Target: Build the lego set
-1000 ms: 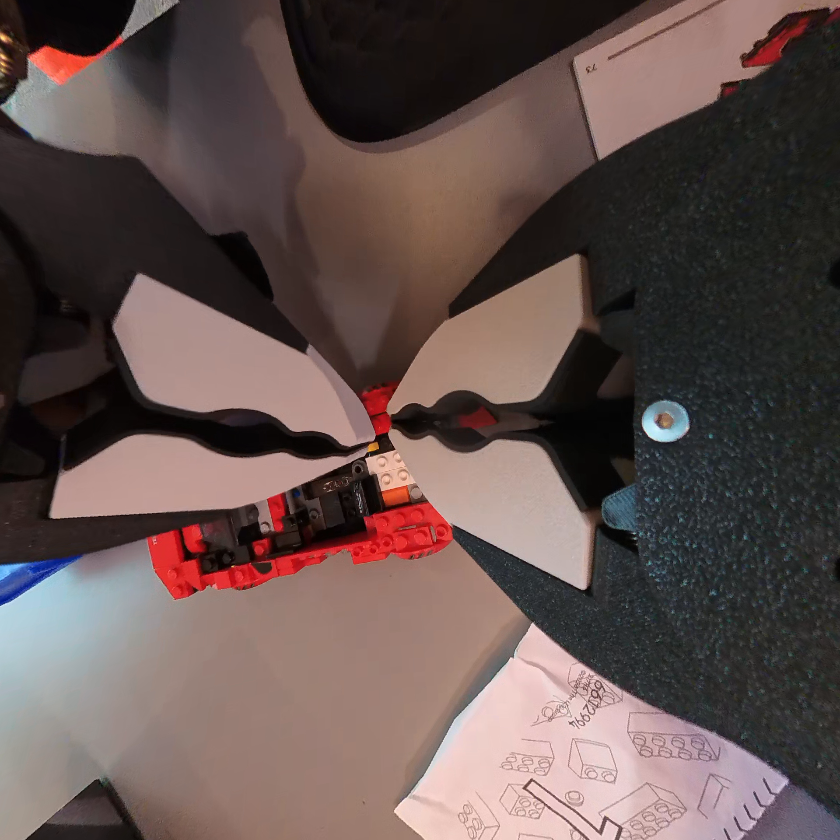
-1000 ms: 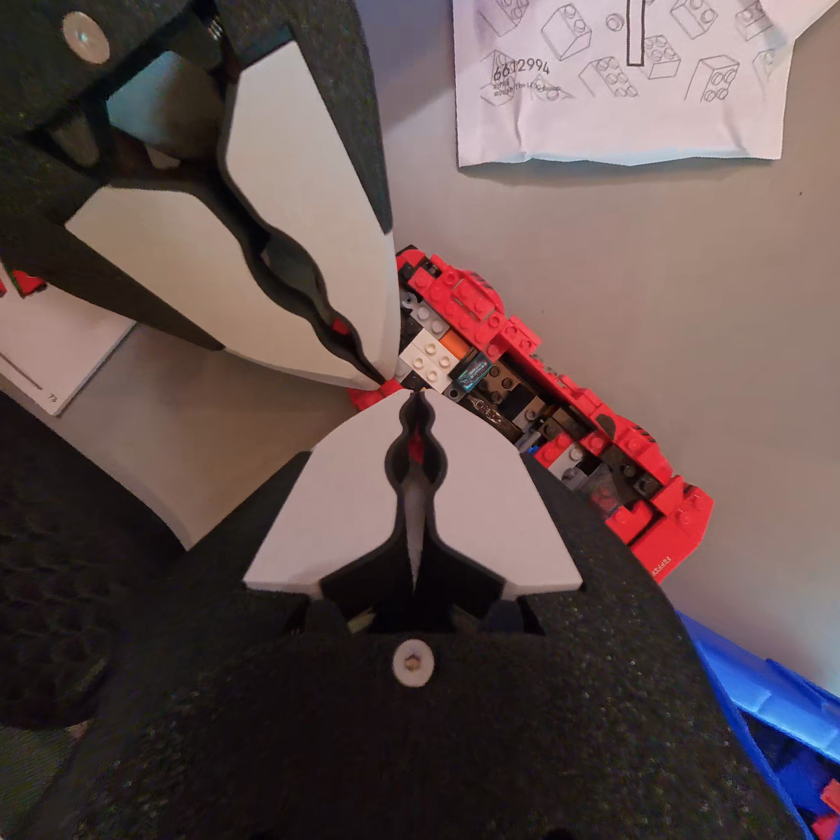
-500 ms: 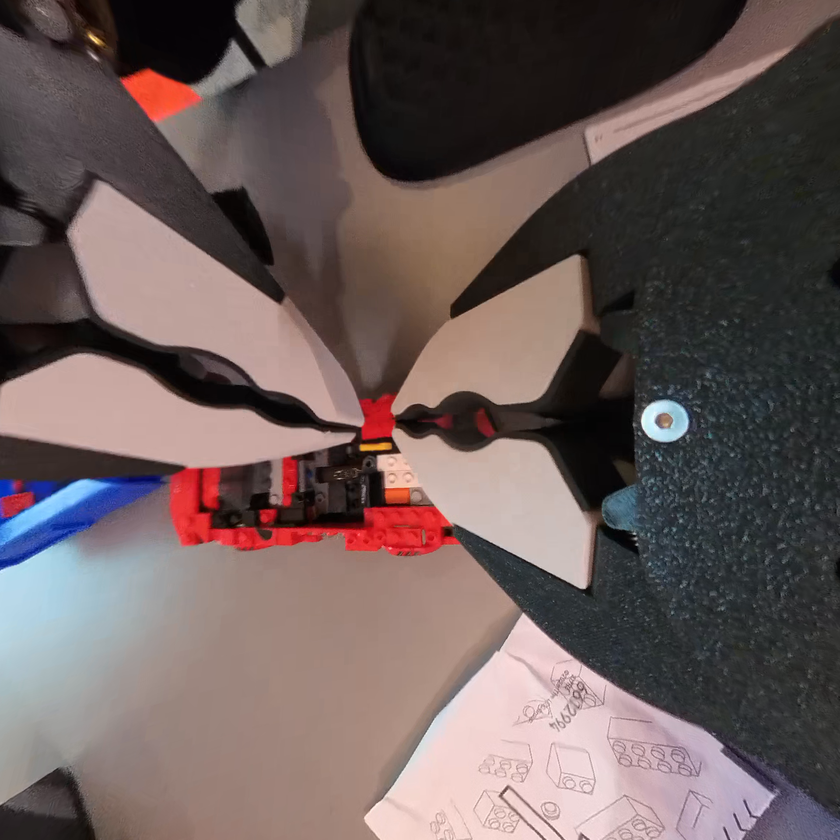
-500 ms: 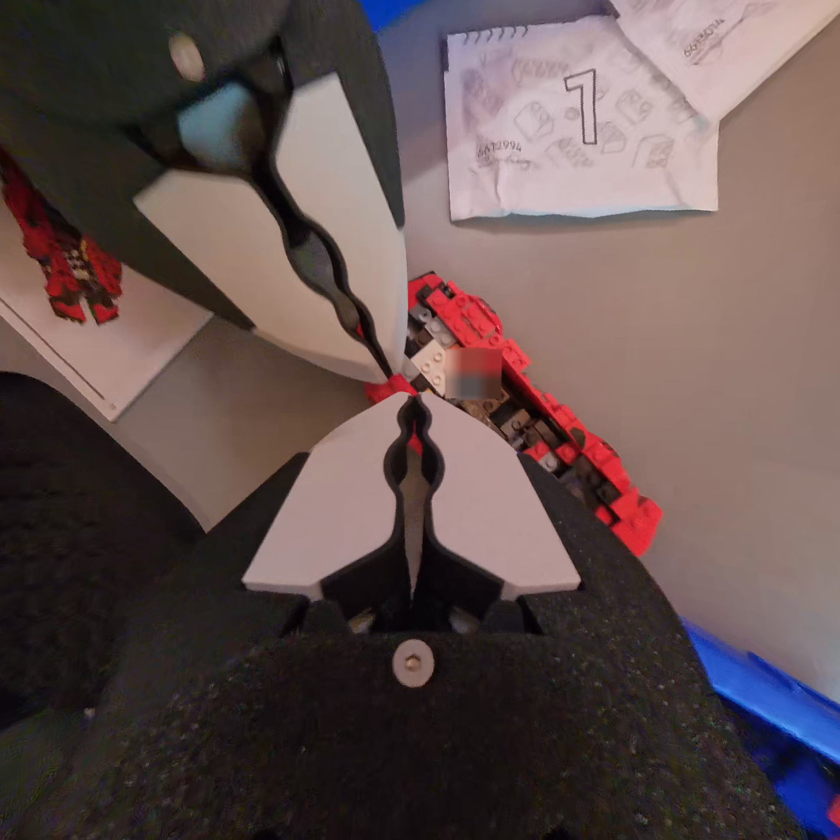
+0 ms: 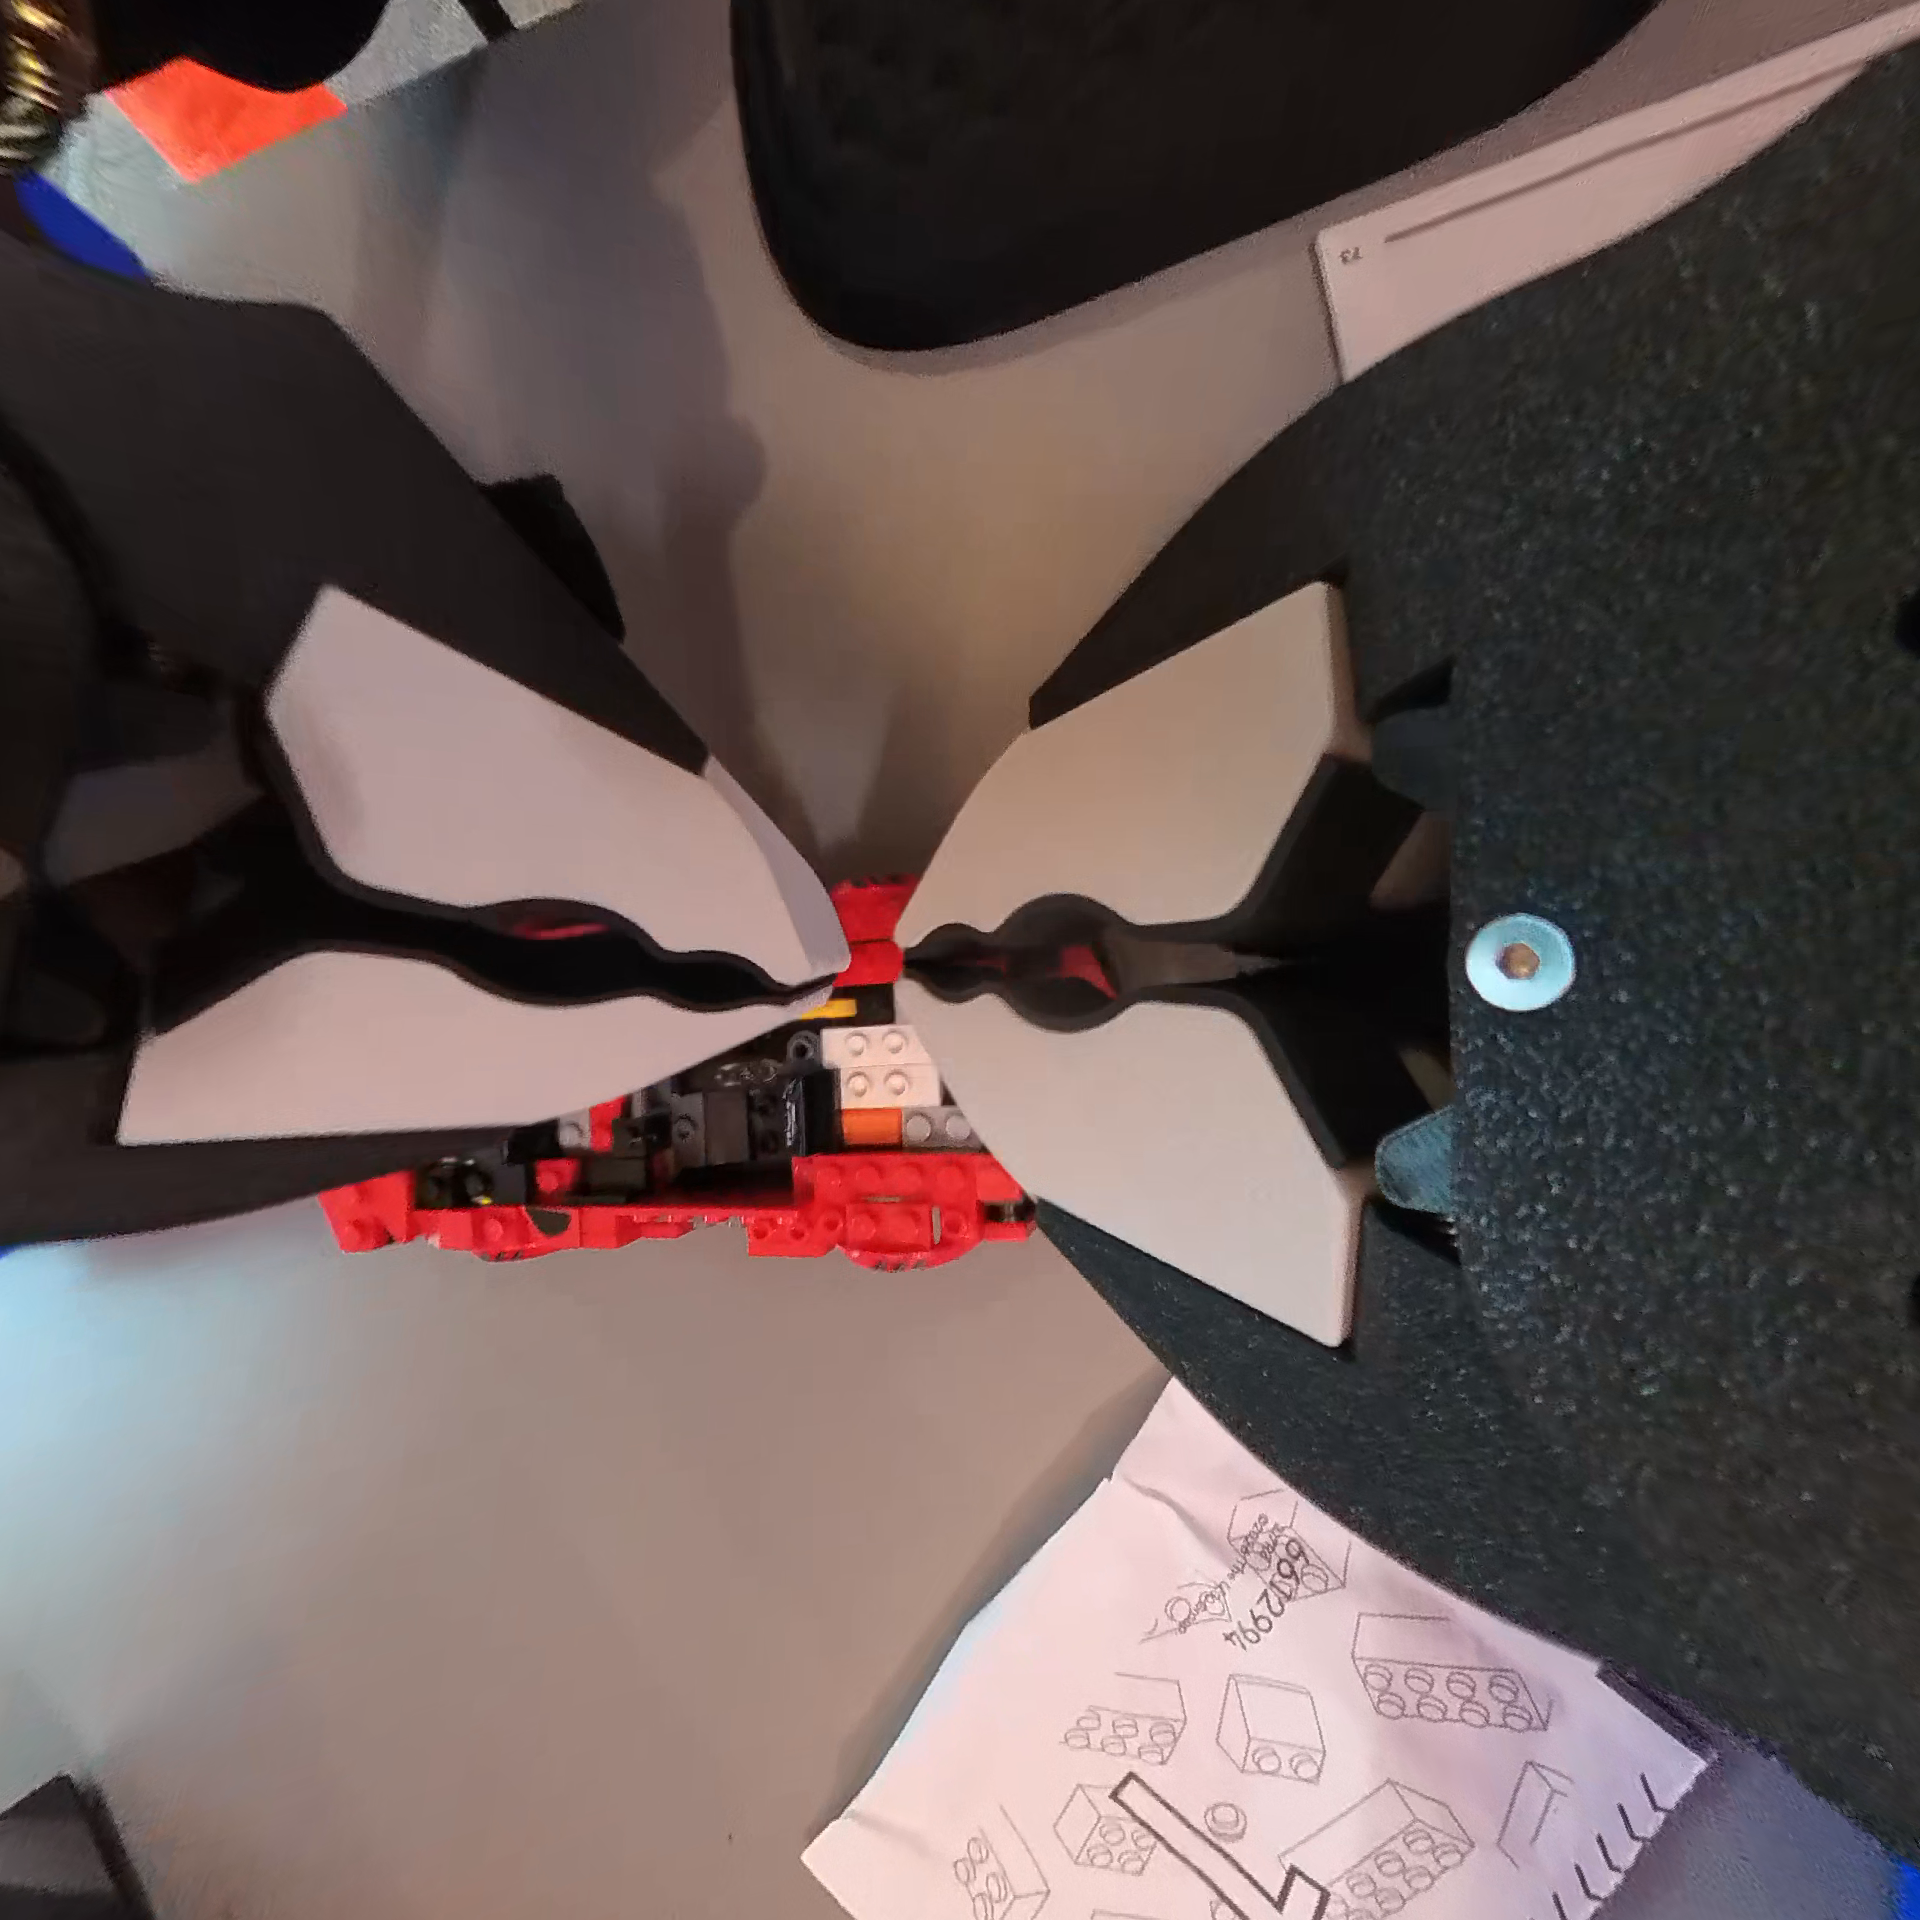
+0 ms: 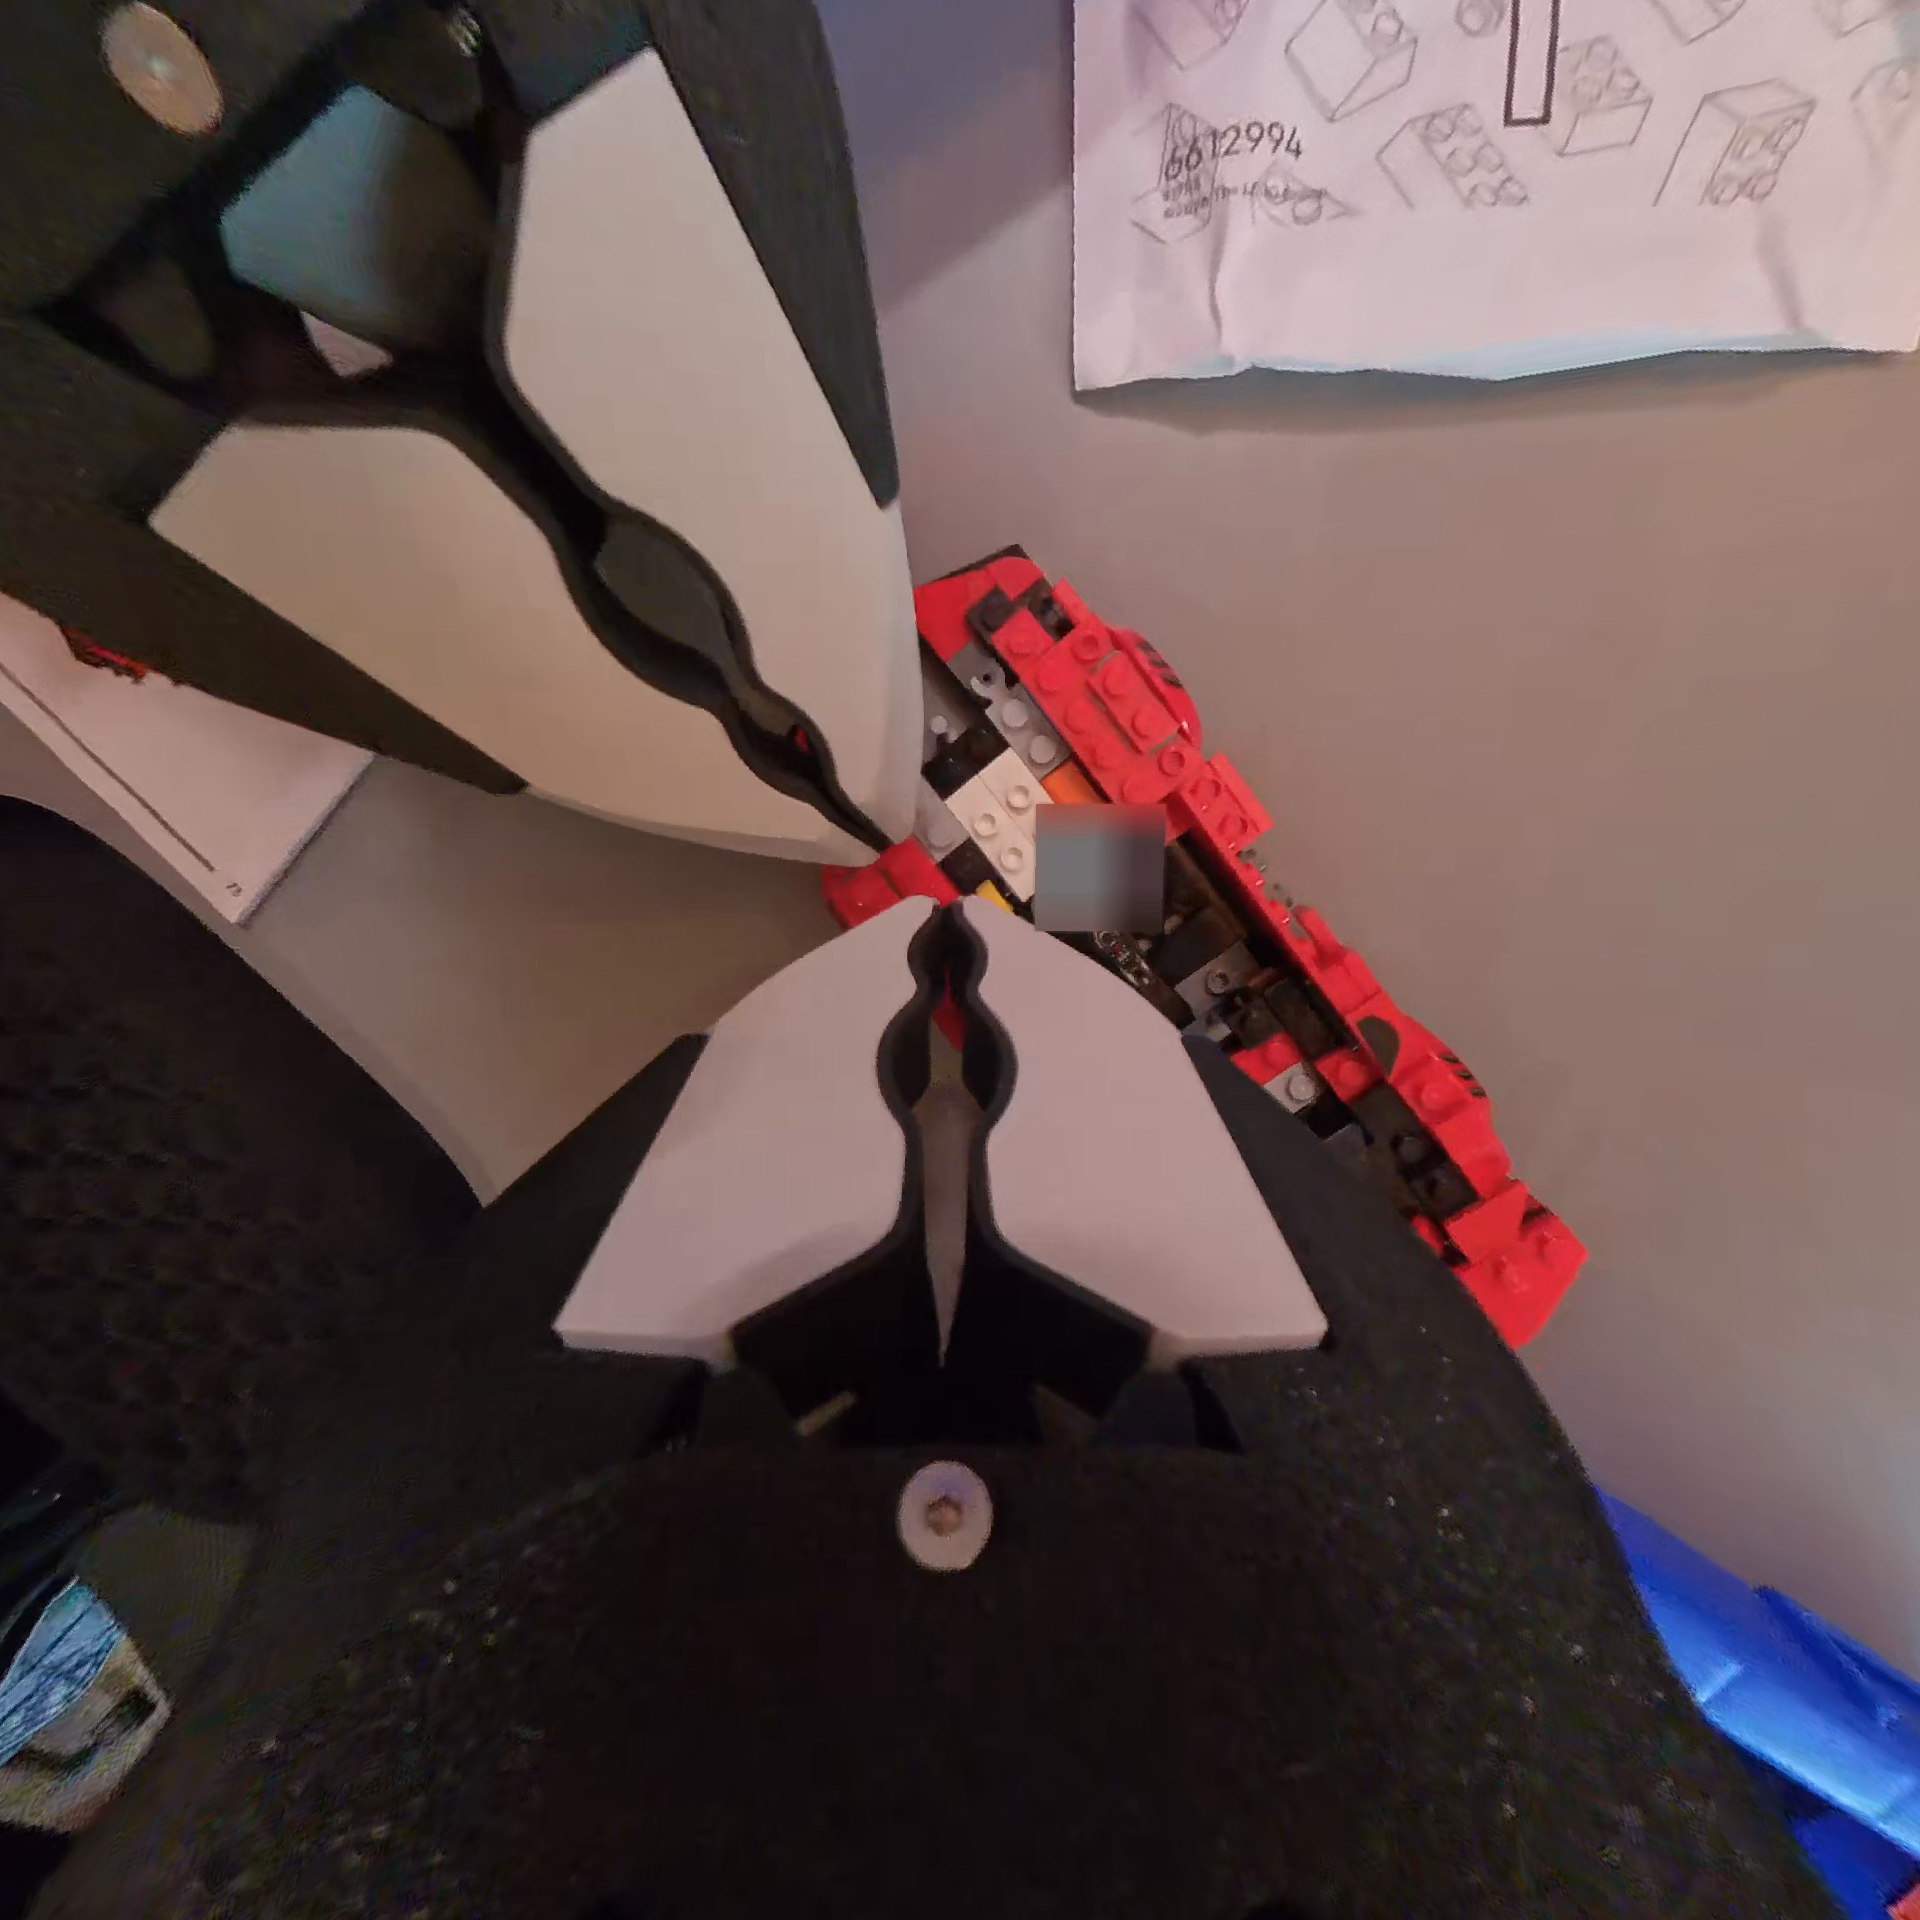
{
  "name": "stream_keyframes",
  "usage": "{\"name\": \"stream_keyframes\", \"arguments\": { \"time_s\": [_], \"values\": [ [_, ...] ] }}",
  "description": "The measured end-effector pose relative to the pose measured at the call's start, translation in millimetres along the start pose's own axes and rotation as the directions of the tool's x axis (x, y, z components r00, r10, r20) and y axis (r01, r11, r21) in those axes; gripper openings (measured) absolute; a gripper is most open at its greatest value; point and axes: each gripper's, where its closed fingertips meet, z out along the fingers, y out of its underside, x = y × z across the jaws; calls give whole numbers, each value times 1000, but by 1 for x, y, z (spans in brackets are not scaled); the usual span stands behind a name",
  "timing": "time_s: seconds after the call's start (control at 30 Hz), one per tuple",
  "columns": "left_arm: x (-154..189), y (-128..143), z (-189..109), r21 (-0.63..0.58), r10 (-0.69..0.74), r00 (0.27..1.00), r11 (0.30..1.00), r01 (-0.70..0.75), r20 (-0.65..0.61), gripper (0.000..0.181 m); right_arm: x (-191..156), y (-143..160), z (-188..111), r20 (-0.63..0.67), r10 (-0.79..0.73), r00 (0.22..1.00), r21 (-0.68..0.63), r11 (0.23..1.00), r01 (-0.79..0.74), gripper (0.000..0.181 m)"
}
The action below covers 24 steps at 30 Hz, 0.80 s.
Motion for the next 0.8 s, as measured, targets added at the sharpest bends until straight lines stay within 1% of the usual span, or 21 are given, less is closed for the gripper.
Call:
{"name": "stream_keyframes", "arguments": {
  "time_s": [0.03,0.2,0.33,0.5,0.53,0.57,0.6,0.63,0.67,0.7,0.77,0.8],
  "values": [
    [1,2,1,-6,5,1000,1000,-5,-5,0,0,0,1,3,1,1000,-7,1000,-1,0],
    [2,3,2,-6,-15,1000,1000,15,-10,0,0,0,3,-12,21,1000,-52,998,-21,0],
    [2,3,2,-2,-11,1000,1000,11,4,0,0,0,3,-3,28,1000,-49,998,-28,0],
    [1,3,2,-12,-4,1000,1000,4,29,0,0,0,3,-31,2,1000,-58,998,-4,0],
    [3,3,1,-25,-13,1000,1000,14,21,0,-1,0,3,-15,-21,1000,-57,998,20,0],
    [8,3,-1,-43,-25,1000,999,24,-11,0,-7,0,1,31,-22,999,-47,999,23,0],
    [14,-2,-9,-32,-37,998,999,36,-42,0,-8,-6,-7,48,-6,999,11,1000,6,0],
    [18,-13,-21,13,-40,998,999,41,-51,0,-9,-15,-22,53,-3,999,106,994,-3,0],
    [20,-23,-38,61,-35,998,997,39,-55,0,-10,-23,-40,49,-9,999,192,981,-1,0],
    [23,-32,-58,102,-28,998,994,33,-53,0,-9,-25,-57,13,-19,1000,245,969,15,0],
    [23,-43,-101,163,-5,1000,987,4,6,0,-3,-17,-85,-90,-40,995,268,961,63,0],
    [23,-45,-122,192,8,999,981,-18,48,0,-6,-14,-93,-111,-51,993,282,956,81,33]
  ]
}}
